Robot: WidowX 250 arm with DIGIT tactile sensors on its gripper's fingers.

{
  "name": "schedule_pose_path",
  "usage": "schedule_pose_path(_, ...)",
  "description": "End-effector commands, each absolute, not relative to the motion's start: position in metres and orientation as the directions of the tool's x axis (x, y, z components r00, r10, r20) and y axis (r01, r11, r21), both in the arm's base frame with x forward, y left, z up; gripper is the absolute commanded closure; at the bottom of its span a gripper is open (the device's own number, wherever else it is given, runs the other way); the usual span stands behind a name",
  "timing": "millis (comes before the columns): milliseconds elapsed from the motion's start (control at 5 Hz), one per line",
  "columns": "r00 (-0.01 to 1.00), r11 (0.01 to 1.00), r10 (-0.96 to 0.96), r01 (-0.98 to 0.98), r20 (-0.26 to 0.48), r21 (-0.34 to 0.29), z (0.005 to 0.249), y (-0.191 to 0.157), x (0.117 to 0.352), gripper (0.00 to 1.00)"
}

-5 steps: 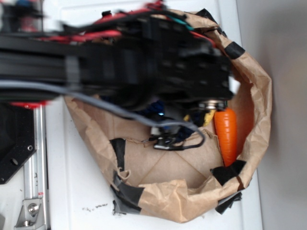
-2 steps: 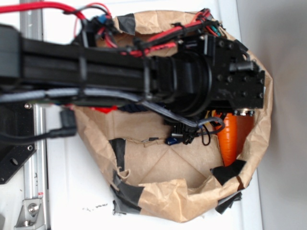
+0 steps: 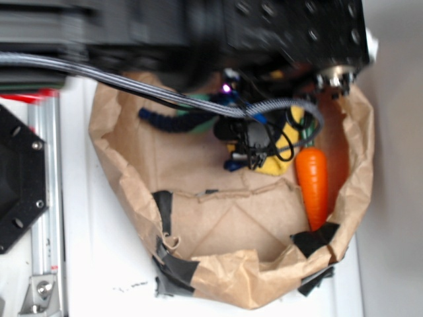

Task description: Grab the blue rope.

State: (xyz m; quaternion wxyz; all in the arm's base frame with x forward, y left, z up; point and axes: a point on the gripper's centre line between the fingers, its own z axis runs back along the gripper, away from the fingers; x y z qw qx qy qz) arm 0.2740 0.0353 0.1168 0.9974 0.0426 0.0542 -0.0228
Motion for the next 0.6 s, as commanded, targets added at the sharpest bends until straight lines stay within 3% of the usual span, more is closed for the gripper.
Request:
schedule_pose_path(0,0.980,0.980,0.198,-0.199,-0.013,-0.021,0.157,0.017,0.242,1.00)
schedule_pose_path(200,0.961,0.959,0.272,-0.266,0.055,-0.098,0.157,0.007,0.235,1.00)
schedule_pose_path(400,0.951,0.953,0.303,-0.300,0.067,-0.049,0.155,0.007,0.237,1.00)
